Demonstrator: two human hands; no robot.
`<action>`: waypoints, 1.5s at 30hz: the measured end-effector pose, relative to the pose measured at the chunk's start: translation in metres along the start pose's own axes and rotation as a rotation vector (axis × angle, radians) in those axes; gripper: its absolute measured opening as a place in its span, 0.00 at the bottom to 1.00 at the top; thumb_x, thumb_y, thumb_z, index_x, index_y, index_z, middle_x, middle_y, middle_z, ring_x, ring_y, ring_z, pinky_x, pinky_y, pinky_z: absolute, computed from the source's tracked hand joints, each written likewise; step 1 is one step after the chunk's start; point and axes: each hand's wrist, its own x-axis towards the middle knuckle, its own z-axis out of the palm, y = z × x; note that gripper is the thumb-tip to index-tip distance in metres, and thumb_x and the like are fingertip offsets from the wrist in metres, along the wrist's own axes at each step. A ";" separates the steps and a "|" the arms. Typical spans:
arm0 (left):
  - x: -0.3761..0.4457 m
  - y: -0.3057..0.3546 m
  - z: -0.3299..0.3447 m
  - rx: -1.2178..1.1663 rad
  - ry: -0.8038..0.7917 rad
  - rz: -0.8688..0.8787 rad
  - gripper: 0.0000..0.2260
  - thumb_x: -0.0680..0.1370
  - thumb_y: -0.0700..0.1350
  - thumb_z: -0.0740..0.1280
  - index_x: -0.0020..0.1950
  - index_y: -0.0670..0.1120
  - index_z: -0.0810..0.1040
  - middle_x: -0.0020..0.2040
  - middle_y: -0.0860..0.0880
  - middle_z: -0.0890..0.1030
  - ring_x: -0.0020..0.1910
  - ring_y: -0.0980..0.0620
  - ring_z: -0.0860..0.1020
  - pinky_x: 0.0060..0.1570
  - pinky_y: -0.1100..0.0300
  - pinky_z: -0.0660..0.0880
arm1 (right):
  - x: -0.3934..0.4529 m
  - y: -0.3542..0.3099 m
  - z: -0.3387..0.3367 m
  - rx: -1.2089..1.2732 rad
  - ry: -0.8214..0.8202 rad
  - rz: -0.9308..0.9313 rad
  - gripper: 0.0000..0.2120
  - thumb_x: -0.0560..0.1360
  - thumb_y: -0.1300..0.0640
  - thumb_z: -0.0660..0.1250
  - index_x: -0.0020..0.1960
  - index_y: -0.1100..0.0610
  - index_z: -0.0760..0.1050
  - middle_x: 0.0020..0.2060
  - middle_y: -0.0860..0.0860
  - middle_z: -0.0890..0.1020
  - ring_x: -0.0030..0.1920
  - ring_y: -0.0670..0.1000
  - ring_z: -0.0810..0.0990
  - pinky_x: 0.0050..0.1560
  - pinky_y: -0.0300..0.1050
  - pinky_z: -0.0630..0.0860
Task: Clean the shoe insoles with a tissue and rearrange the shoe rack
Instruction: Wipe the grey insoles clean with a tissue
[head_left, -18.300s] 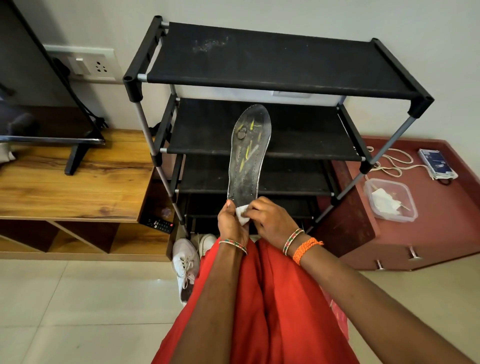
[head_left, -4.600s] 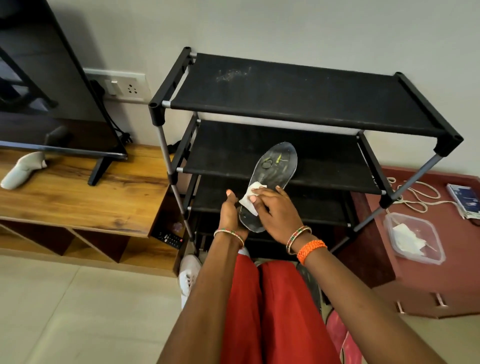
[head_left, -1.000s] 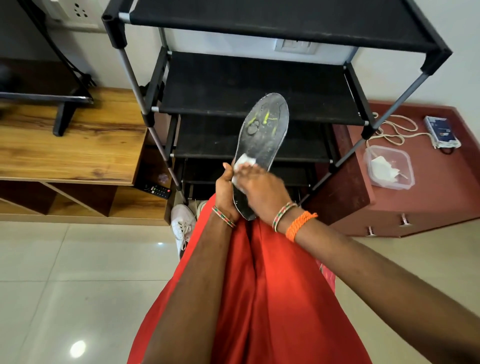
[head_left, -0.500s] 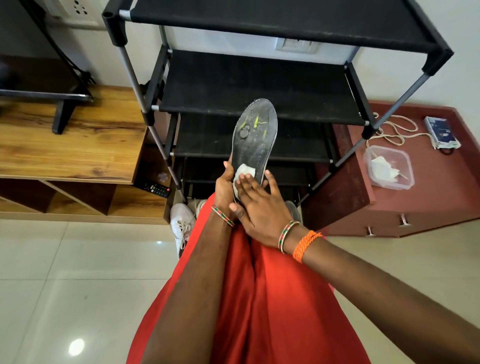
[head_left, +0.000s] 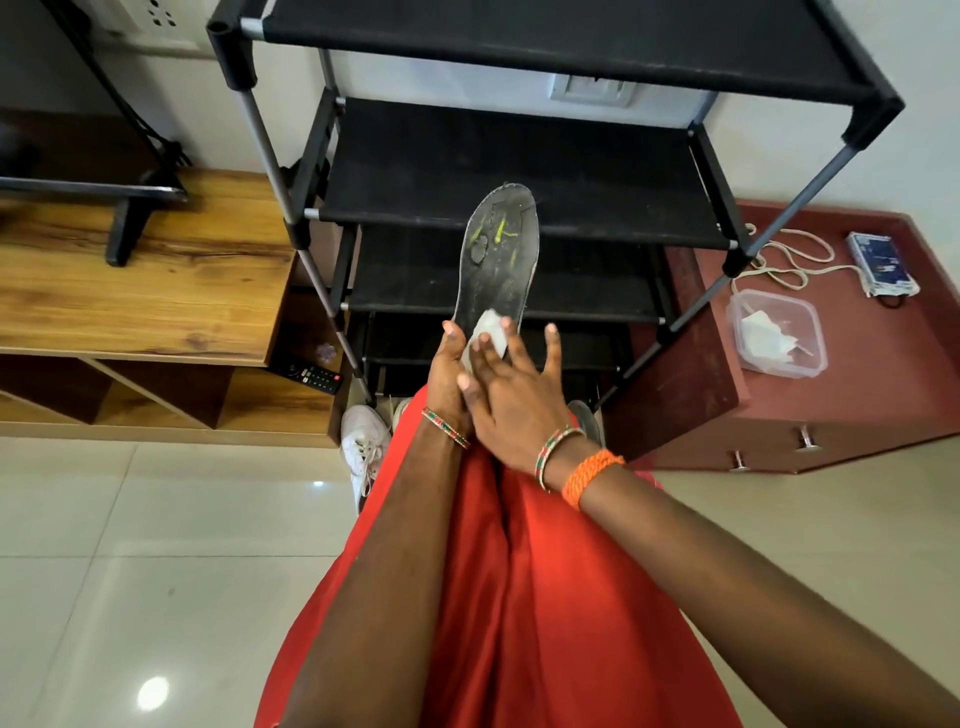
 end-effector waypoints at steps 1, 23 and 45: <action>0.000 0.001 -0.001 -0.008 -0.009 -0.021 0.27 0.81 0.60 0.44 0.53 0.43 0.74 0.42 0.48 0.84 0.42 0.52 0.83 0.48 0.60 0.79 | -0.006 -0.003 -0.001 -0.016 -0.007 -0.037 0.36 0.75 0.44 0.33 0.73 0.59 0.61 0.72 0.52 0.66 0.76 0.54 0.48 0.68 0.62 0.29; -0.006 0.010 -0.001 -0.208 -0.001 -0.026 0.26 0.81 0.58 0.50 0.47 0.42 0.81 0.44 0.44 0.82 0.43 0.48 0.82 0.46 0.55 0.79 | 0.014 0.041 -0.006 -0.177 0.026 -0.425 0.26 0.79 0.45 0.45 0.71 0.53 0.65 0.69 0.49 0.71 0.69 0.55 0.68 0.68 0.64 0.46; -0.003 0.015 -0.008 -0.216 -0.085 -0.095 0.33 0.80 0.61 0.48 0.46 0.39 0.84 0.46 0.41 0.83 0.45 0.44 0.83 0.48 0.51 0.79 | -0.005 0.035 -0.001 -0.030 0.074 -0.424 0.27 0.78 0.43 0.48 0.67 0.55 0.71 0.66 0.50 0.75 0.71 0.56 0.65 0.67 0.64 0.45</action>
